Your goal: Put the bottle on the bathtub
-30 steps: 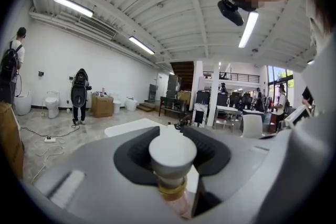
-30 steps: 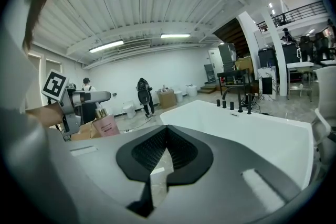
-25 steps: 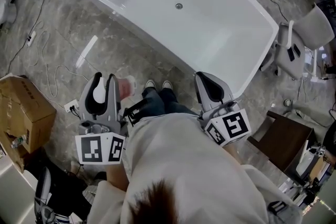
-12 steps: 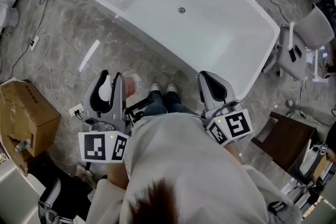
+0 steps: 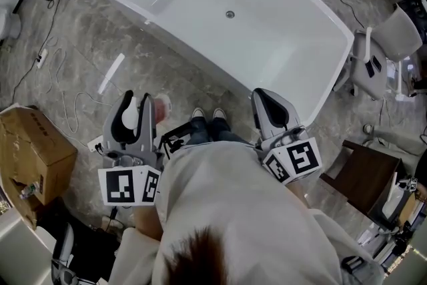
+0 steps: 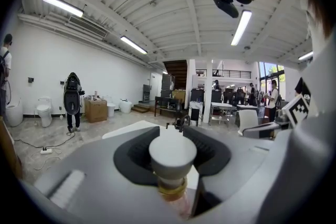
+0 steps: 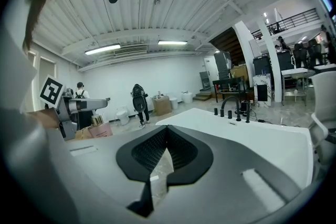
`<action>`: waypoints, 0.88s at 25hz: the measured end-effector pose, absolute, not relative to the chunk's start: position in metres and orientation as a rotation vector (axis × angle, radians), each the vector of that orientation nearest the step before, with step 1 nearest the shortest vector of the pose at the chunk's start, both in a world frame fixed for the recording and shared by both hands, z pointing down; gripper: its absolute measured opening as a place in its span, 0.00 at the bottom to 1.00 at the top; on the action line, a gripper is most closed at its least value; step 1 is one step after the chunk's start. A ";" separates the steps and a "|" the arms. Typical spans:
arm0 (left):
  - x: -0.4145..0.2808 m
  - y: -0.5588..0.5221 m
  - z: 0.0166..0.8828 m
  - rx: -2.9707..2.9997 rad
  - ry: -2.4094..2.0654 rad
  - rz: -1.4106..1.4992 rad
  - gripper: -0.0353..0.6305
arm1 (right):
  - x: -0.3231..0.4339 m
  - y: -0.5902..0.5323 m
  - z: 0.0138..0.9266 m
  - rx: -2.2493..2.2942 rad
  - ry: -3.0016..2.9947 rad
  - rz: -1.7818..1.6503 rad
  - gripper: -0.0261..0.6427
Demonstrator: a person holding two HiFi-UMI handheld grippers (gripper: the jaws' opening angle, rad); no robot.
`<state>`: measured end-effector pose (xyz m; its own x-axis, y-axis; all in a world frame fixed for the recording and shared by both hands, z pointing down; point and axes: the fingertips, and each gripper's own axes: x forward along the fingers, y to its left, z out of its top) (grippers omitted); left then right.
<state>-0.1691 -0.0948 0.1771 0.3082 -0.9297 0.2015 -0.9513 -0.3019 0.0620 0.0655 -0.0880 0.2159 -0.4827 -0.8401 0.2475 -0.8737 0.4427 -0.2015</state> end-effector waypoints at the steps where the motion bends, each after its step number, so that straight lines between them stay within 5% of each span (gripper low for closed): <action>1: -0.171 -0.094 0.178 2.401 -1.743 0.193 0.33 | 0.065 -0.088 0.215 1.538 -2.570 0.459 0.04; 22: -0.171 -0.099 0.183 2.454 -1.664 0.178 0.33 | 0.061 -0.080 0.217 1.585 -2.529 0.458 0.04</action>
